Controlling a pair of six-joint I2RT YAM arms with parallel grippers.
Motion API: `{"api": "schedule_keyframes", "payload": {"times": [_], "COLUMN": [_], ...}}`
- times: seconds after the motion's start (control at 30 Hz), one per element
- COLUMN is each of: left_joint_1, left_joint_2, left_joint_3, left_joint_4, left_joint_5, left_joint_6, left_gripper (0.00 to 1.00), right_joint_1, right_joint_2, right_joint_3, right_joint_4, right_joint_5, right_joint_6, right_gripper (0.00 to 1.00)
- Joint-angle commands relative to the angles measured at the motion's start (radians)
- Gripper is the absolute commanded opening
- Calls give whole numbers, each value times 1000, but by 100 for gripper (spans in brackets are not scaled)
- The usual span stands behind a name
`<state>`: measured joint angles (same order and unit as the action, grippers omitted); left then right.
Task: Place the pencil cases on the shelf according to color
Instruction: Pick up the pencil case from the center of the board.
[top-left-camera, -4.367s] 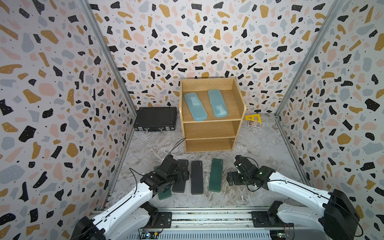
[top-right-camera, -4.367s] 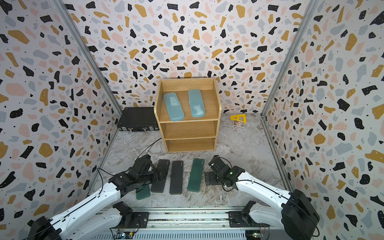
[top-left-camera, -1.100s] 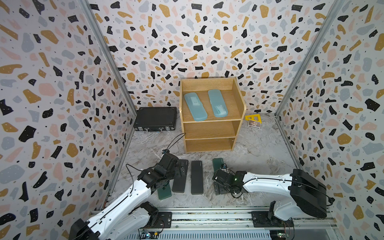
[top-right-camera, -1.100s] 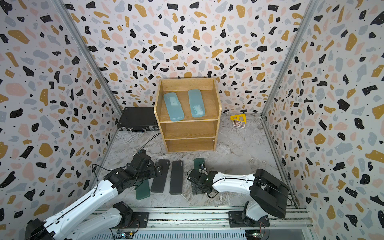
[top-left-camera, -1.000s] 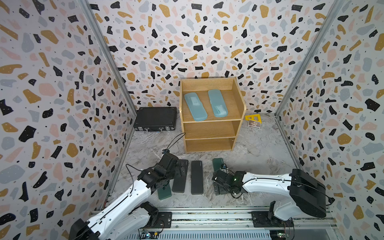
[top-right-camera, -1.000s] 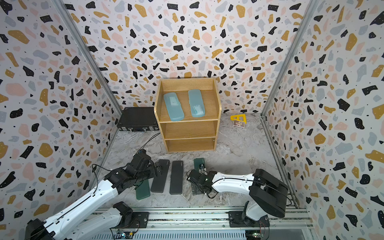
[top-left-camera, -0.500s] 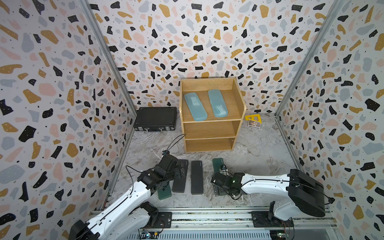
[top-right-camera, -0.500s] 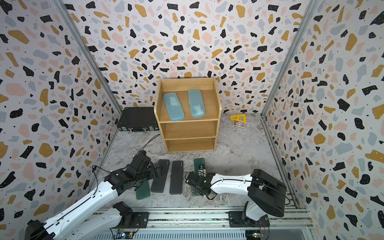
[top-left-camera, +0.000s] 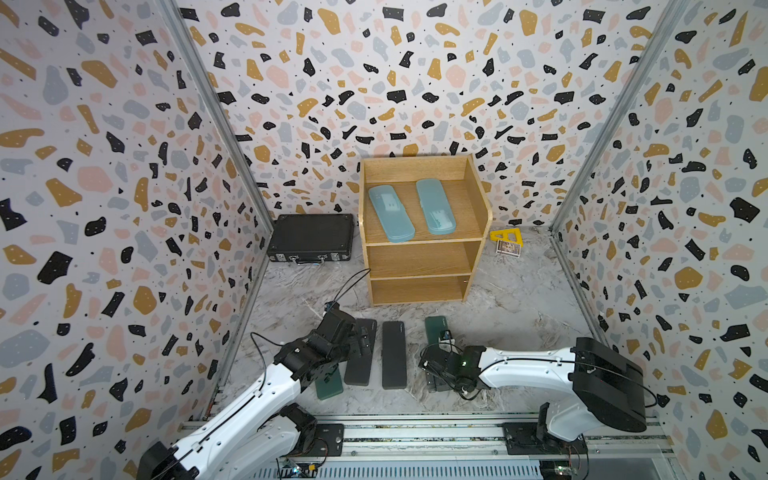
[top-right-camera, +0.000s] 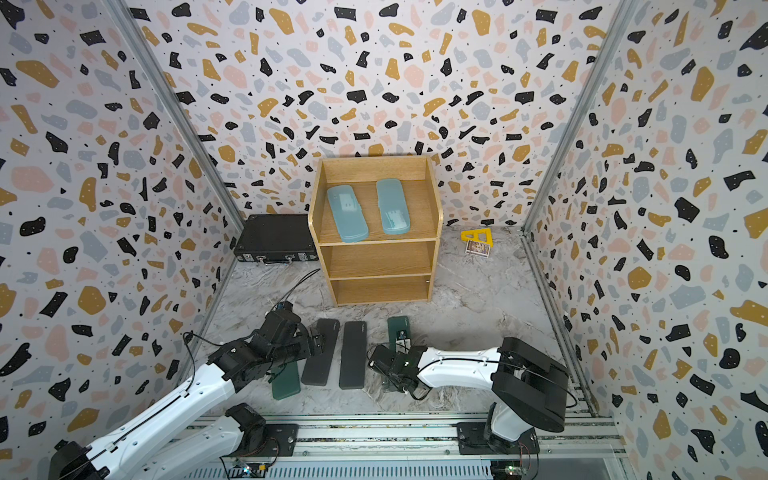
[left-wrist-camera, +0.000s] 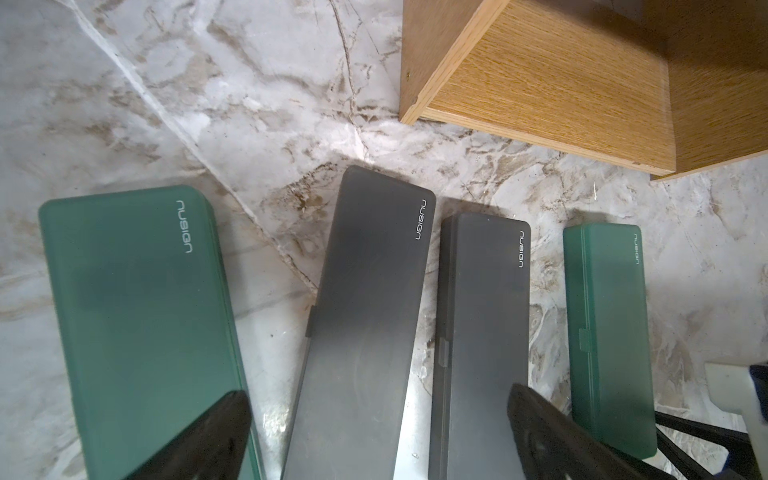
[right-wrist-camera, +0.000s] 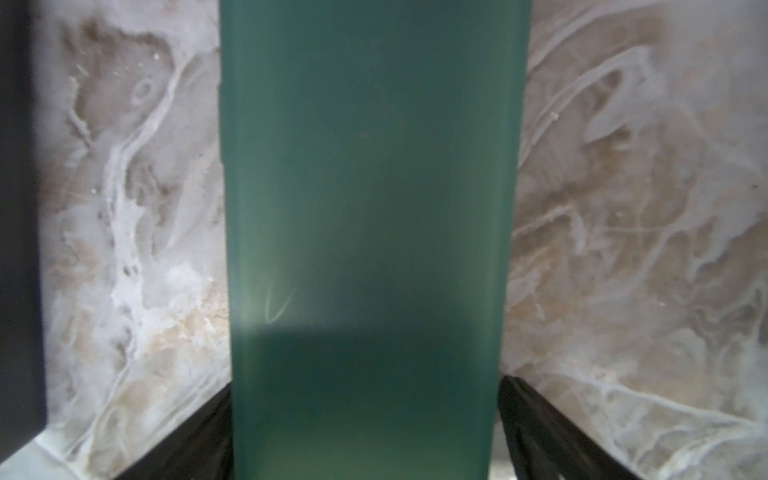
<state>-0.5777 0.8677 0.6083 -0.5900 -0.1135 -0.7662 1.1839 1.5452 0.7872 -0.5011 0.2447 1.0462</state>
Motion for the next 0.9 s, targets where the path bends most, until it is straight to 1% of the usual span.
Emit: {"api": "schedule_keyframes", "payload": {"times": [0.0, 0.2, 0.5, 0.8, 0.87], "left_joint_1": [5, 6, 5, 6, 6], "left_joint_2": [-5, 1, -10, -6, -3], "left_joint_3": [-8, -4, 1, 5, 5], "left_joint_4": [18, 19, 13, 15, 17], "left_joint_5": [4, 11, 7, 8, 9], "left_joint_6": [16, 22, 24, 27, 27], "left_gripper": [100, 100, 100, 100, 100], "right_joint_1": [16, 18, 40, 54, 54], "right_joint_2": [43, 69, 107, 35, 26], "right_joint_3": [7, 27, 16, -45, -55], "right_joint_4": [-90, -81, -94, -101, -92], "right_joint_5": [-28, -38, -41, -3, 1], "right_joint_6": [11, 11, 45, 74, 74], "right_gripper": [100, 100, 99, 92, 88]}}
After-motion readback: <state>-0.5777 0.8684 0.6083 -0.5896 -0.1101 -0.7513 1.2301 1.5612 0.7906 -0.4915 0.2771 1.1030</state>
